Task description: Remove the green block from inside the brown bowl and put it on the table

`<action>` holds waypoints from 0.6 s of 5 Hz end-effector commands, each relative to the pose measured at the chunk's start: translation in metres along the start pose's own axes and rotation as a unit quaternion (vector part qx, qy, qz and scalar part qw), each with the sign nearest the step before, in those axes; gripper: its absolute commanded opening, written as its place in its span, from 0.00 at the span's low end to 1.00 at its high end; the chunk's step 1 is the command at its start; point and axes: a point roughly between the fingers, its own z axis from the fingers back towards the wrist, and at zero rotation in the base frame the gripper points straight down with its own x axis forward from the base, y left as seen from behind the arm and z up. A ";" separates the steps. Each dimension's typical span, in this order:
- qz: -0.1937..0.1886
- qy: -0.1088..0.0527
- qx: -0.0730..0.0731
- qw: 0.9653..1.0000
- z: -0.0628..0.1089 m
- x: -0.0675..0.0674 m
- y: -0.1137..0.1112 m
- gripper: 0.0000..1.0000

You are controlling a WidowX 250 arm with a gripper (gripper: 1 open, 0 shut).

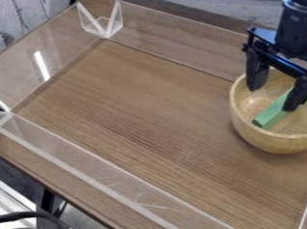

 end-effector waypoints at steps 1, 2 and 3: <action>0.000 -0.022 0.004 1.000 0.011 0.008 0.003 1.00; -0.003 -0.018 0.012 1.000 0.006 0.014 0.005 1.00; -0.006 -0.015 0.020 1.000 0.002 0.018 0.007 1.00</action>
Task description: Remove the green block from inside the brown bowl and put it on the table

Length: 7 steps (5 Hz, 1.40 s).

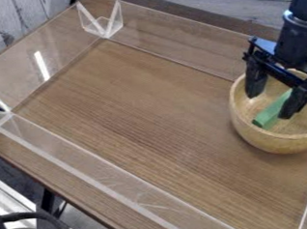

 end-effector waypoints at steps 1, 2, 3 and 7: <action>0.003 -0.028 0.006 1.000 0.018 0.014 -0.003 1.00; 0.005 -0.018 0.010 1.000 0.013 0.017 -0.007 0.00; 0.006 -0.028 0.011 1.000 0.012 0.017 -0.006 0.00; 0.004 -0.043 -0.003 0.999 0.016 0.021 0.000 0.00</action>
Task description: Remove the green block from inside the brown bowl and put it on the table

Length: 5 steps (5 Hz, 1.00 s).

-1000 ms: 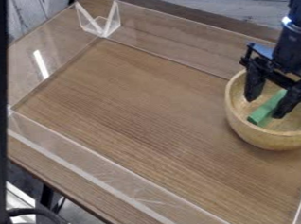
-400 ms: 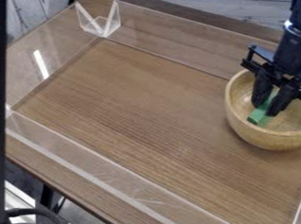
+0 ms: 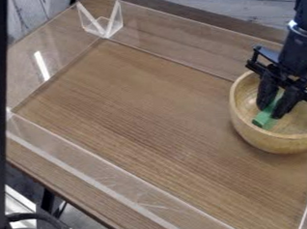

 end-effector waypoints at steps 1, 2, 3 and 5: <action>-0.007 -0.043 -0.006 0.999 0.022 0.014 0.003 0.00; -0.014 -0.042 -0.004 0.999 0.029 0.015 -0.001 0.00; -0.014 -0.057 -0.009 0.998 0.036 0.012 0.007 0.00; -0.010 -0.097 -0.018 0.995 0.056 0.002 0.026 0.00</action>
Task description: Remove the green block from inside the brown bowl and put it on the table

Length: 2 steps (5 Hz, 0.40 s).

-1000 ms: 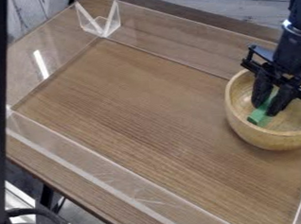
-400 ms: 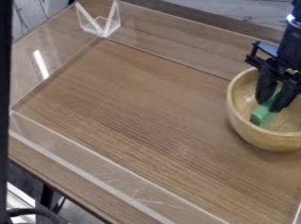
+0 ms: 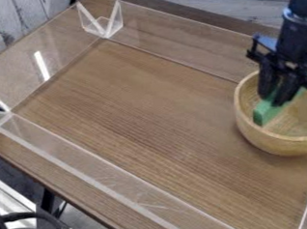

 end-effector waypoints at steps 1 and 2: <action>0.047 -0.044 0.027 0.998 0.042 -0.020 0.022 0.00; 0.100 -0.028 0.046 0.994 0.044 -0.048 0.050 0.00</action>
